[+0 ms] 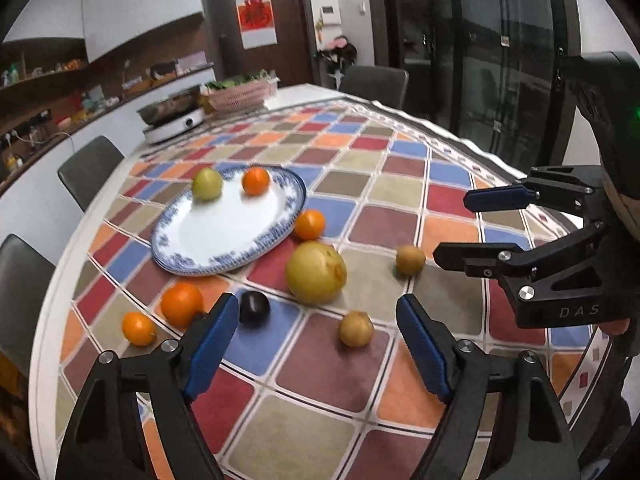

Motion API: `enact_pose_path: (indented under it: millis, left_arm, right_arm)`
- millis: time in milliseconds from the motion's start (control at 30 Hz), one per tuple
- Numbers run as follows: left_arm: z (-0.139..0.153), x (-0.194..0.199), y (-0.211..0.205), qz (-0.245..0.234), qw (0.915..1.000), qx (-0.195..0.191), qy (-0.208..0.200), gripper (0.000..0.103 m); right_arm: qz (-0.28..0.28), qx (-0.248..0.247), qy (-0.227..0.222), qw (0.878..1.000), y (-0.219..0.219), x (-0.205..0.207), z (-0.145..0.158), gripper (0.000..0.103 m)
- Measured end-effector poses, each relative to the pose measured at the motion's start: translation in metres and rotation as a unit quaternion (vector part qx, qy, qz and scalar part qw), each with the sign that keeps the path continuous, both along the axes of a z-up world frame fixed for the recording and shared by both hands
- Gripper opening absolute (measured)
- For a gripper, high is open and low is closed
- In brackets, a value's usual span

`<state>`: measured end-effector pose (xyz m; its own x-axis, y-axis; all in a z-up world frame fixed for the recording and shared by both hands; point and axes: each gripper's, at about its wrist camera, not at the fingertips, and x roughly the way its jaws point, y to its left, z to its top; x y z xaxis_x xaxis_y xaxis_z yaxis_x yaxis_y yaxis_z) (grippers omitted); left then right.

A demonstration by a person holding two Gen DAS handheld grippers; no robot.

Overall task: Organize fruits
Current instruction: 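Grasp a small brown fruit with the left tool while the right tool grasps another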

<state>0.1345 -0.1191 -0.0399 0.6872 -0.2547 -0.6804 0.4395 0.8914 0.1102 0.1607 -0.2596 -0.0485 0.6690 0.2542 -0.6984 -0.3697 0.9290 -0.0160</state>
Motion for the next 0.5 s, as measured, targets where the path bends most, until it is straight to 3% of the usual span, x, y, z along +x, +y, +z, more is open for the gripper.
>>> enact_pose_path:
  millis: [167,300,500]
  left_arm:
    - [-0.019,0.010,-0.004,-0.012,0.9992,-0.001,0.038,0.070]
    - [-0.033,0.017,-0.008,-0.020,0.9972,-0.004,0.072,0.062]
    - [-0.043,0.025,-0.014,-0.026,0.9953,-0.009,0.093,0.050]
  right_arm:
    - [0.001,0.004,0.019,1.000,-0.002,0.006,-0.014,0.062]
    - [0.000,0.010,0.040,0.999,-0.002,0.014,-0.026,0.055]
    - [0.004,0.023,0.060,0.998,-0.002,0.022,-0.037,0.050]
